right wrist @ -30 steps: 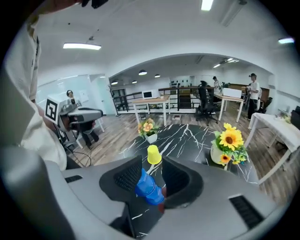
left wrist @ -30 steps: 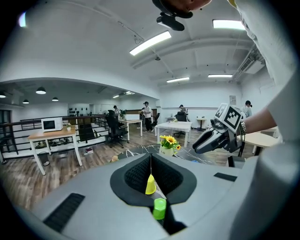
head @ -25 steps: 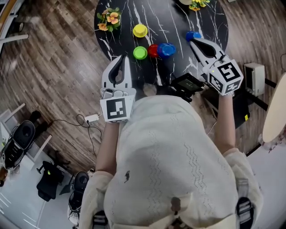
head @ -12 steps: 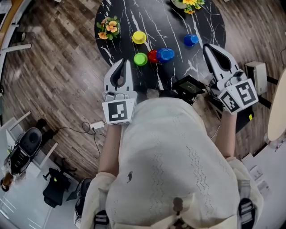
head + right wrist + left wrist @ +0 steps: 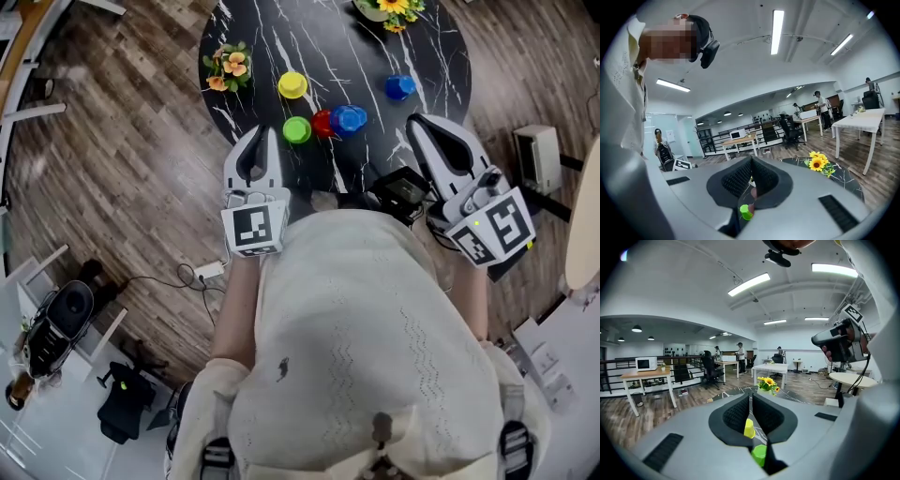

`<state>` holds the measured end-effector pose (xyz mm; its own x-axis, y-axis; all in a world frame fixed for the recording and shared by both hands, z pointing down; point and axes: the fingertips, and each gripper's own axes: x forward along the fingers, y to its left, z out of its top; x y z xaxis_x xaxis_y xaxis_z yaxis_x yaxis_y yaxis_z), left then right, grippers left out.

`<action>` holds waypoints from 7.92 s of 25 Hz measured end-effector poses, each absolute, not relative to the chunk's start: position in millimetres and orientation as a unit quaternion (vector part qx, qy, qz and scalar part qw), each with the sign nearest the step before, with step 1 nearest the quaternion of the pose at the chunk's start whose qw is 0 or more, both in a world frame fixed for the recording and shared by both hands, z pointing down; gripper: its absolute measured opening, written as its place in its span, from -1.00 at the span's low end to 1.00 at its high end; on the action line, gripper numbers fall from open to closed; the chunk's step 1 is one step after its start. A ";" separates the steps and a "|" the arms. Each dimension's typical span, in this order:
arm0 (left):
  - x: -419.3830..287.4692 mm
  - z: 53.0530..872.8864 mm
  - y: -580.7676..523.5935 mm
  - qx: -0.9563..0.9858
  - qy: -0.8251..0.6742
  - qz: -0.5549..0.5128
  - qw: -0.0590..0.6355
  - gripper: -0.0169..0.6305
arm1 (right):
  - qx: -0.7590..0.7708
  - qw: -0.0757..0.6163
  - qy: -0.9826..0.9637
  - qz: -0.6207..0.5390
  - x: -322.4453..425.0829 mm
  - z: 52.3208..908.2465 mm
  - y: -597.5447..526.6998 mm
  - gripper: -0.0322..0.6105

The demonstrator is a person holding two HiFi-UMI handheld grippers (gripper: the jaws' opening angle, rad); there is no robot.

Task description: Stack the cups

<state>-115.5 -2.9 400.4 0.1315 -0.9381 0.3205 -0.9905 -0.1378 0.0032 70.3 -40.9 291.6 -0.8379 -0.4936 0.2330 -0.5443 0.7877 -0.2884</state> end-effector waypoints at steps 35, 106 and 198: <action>-110.5 560.5 -75.3 0.796 -0.520 0.260 0.167 -0.30 | 0.392 0.105 -0.894 0.188 70.7 304.8 -10.9 -0.87; -117.1 497.6 -32.5 0.777 -0.554 0.246 0.170 -0.28 | 0.387 0.103 -0.898 0.182 75.9 310.5 17.3 -0.87; -3.4 324.6 -29.6 0.809 -0.574 0.088 0.094 -0.88 | 0.391 0.136 -0.897 0.155 187.2 347.2 -93.2 -0.87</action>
<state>-3.4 -29.6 324.6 0.3265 -0.9112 0.2511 -0.9445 -0.3244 0.0509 187.2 -93.2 347.2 -0.6572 -0.6593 0.3652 -0.7436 0.6463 -0.1712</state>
